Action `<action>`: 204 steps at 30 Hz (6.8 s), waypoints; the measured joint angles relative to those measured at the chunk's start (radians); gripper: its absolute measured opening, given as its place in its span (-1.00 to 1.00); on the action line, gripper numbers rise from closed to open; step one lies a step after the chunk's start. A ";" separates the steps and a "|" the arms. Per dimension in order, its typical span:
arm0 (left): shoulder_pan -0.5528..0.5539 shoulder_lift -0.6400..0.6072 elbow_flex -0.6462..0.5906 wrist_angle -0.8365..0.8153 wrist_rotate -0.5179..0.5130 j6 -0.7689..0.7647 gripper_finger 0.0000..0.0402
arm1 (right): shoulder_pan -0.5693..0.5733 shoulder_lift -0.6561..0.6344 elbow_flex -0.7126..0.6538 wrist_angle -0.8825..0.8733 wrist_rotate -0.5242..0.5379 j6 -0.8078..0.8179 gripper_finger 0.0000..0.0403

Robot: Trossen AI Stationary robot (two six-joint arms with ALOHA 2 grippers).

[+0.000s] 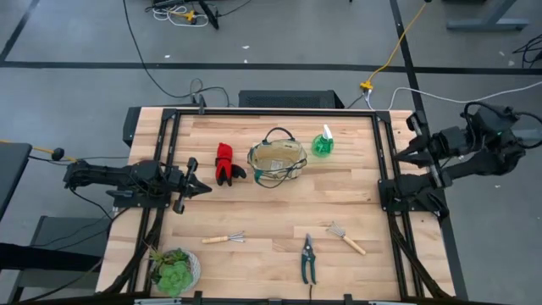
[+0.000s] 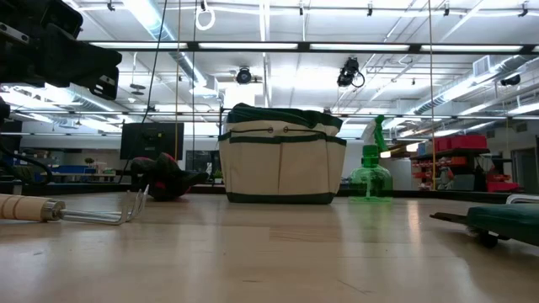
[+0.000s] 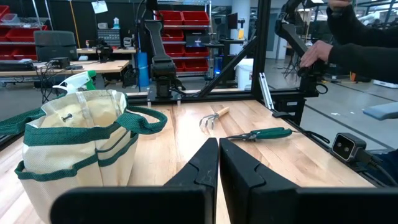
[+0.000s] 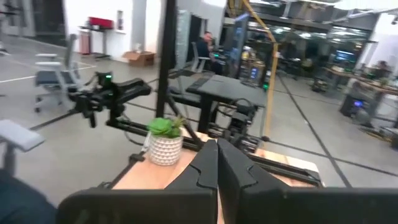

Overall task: Pick & Place Garden tools in Gardening bag
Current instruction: Put the right brown hand rake into the gardening bag

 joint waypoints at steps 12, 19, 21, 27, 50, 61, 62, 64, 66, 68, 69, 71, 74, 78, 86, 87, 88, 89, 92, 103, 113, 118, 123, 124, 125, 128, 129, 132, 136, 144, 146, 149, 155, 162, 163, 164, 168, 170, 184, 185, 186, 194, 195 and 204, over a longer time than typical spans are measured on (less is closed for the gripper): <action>0.000 0.000 0.000 0.000 0.000 0.000 -0.90 | 0.163 0.000 0.000 -0.042 0.000 0.001 -0.99; 0.000 0.000 0.000 0.000 0.000 0.000 -0.90 | 0.178 0.000 0.000 -0.091 0.001 0.066 -0.99; 0.000 0.000 0.000 0.000 0.000 0.000 -0.90 | 0.178 0.000 0.000 -0.109 0.003 0.071 -0.99; 0.000 0.000 0.000 0.000 0.000 0.000 -0.90 | 0.178 0.001 0.000 -0.152 0.003 0.126 -0.99; 0.000 0.000 0.000 0.000 0.000 0.000 -0.90 | 0.177 0.207 0.000 -0.185 0.092 0.310 -0.80; 0.000 0.000 0.000 0.000 0.000 0.000 -0.90 | 0.178 0.368 -0.001 -0.245 0.185 0.459 -0.53; 0.000 0.000 0.000 0.000 0.000 0.000 -0.90 | 0.177 0.383 -0.001 -0.245 0.189 0.472 -0.49; 0.000 0.000 0.000 0.000 0.000 0.000 -0.90 | 0.177 0.410 -0.001 -0.245 0.184 0.493 -0.43; 0.000 0.000 0.000 0.000 0.000 0.000 -0.90 | 0.178 0.439 -0.001 -0.246 0.165 0.526 -0.36; 0.000 0.000 0.000 0.000 0.000 0.000 -0.90 | 0.178 0.468 -0.001 -0.253 0.138 0.577 -0.30; 0.000 0.000 0.000 0.000 0.000 0.000 -0.90 | 0.178 0.482 -0.001 -0.261 0.125 0.602 -0.26; 0.000 0.000 0.000 0.000 0.000 0.000 -0.90 | 0.178 0.510 -0.001 -0.286 0.091 0.632 -0.20; 0.000 0.000 0.000 0.000 0.000 0.000 -0.90 | 0.179 0.552 -0.001 -0.330 0.064 0.663 -0.11; 0.000 0.000 0.000 0.000 0.000 0.000 -0.90 | 0.179 0.610 -0.001 -0.385 0.020 0.683 -0.03; 0.000 0.000 0.000 0.000 0.000 0.000 -0.90 | 0.181 0.711 -0.001 -0.465 -0.030 0.713 0.01; 0.000 0.000 0.000 0.000 0.000 0.000 -0.90 | 0.185 0.720 -0.001 -0.471 -0.030 0.718 0.01; 0.000 0.000 0.000 0.000 0.000 0.000 -0.90 | 0.189 0.729 -0.001 -0.472 -0.029 0.721 0.01; 0.000 0.000 0.000 0.000 0.000 0.000 -0.90 | 0.194 0.737 -0.001 -0.472 -0.029 0.722 0.01; 0.000 0.000 0.000 0.000 0.000 0.000 -0.90 | 0.215 0.756 -0.001 -0.477 -0.029 0.727 0.01; 0.000 0.000 0.000 0.000 0.000 0.000 -0.90 | 0.304 0.765 -0.167 -0.428 -0.070 0.824 -0.03; 0.000 0.000 0.000 0.000 0.000 0.000 -0.90 | 0.360 0.765 -0.354 -0.265 -0.143 0.874 -0.03; 0.000 0.000 0.000 0.000 0.000 0.000 -0.90 | 0.362 0.764 -0.419 -0.170 -0.143 0.870 -0.03; 0.000 0.000 0.000 0.000 0.000 0.000 -0.90 | 0.362 0.764 -0.476 -0.091 -0.142 0.862 -0.03; 0.000 0.000 0.000 0.000 0.000 0.000 -0.90 | 0.362 0.764 -0.488 -0.082 -0.142 0.862 -0.03; 0.000 0.000 0.000 0.000 0.000 0.000 -0.90 | 0.362 0.764 -0.498 -0.074 -0.142 0.862 -0.03; 0.000 0.000 0.000 0.000 0.000 0.000 -0.90 | 0.362 0.764 -0.524 -0.059 -0.141 0.862 -0.03; 0.000 0.000 0.000 0.000 0.000 0.000 -0.90 | 0.362 0.764 -0.531 -0.054 -0.140 0.862 -0.03; 0.000 0.000 0.000 0.000 0.000 0.000 -0.90 | 0.362 0.764 -0.550 -0.024 -0.131 0.848 -0.03; 0.000 0.000 0.000 0.000 0.000 0.000 -0.90 | 0.362 0.764 -0.556 -0.016 -0.132 0.843 -0.03; 0.000 0.000 0.000 0.000 0.000 0.000 -0.90 | 0.362 0.764 -0.556 -0.015 -0.132 0.779 -0.03; 0.000 0.000 0.000 0.000 0.000 0.000 -0.90 | 0.362 0.764 -0.556 -0.012 -0.132 0.731 -0.03; 0.000 0.000 0.000 0.000 0.000 0.000 -0.90 | 0.362 0.764 -0.556 0.020 -0.132 0.658 -0.03; 0.000 0.000 0.000 0.000 0.000 0.000 -0.90 | 0.362 0.764 -0.556 0.079 -0.132 0.573 -0.03; 0.000 0.000 0.000 0.000 0.000 0.000 -0.90 | 0.362 0.764 -0.556 0.075 -0.132 0.606 -0.03; 0.000 0.000 0.000 0.000 0.000 0.000 -0.90 | 0.362 0.764 -0.556 0.074 -0.132 0.610 -0.03; 0.000 0.000 0.000 0.000 0.000 0.000 -0.90 | 0.362 0.764 -0.556 0.074 -0.132 0.611 -0.03; 0.000 0.000 0.000 0.000 0.000 0.000 -0.90 | 0.362 0.764 -0.556 0.078 -0.132 0.611 -0.03; 0.000 0.000 0.000 0.000 0.000 0.000 -0.90 | 0.362 0.764 -0.556 0.083 -0.132 0.628 -0.03; 0.000 0.000 0.000 0.000 0.000 0.000 -0.90 | 0.362 0.764 -0.555 0.124 -0.132 0.637 -0.03; 0.000 0.000 0.000 0.000 0.000 0.000 -0.90 | 0.362 0.764 -0.555 0.125 -0.132 0.637 -0.03; 0.000 0.000 0.000 0.000 0.000 0.000 -0.90 | 0.362 0.764 -0.555 0.125 -0.132 0.637 -0.03; 0.000 0.000 0.000 0.000 0.000 0.000 -0.90 | 0.362 0.764 -0.555 0.137 -0.132 0.636 -0.03; 0.000 0.000 0.000 0.000 0.000 0.000 -0.90 | 0.362 0.764 -0.555 0.142 -0.132 0.636 -0.03; 0.000 0.000 0.000 0.000 0.000 0.000 -0.90 | 0.361 0.764 -0.555 0.152 -0.132 0.636 -0.03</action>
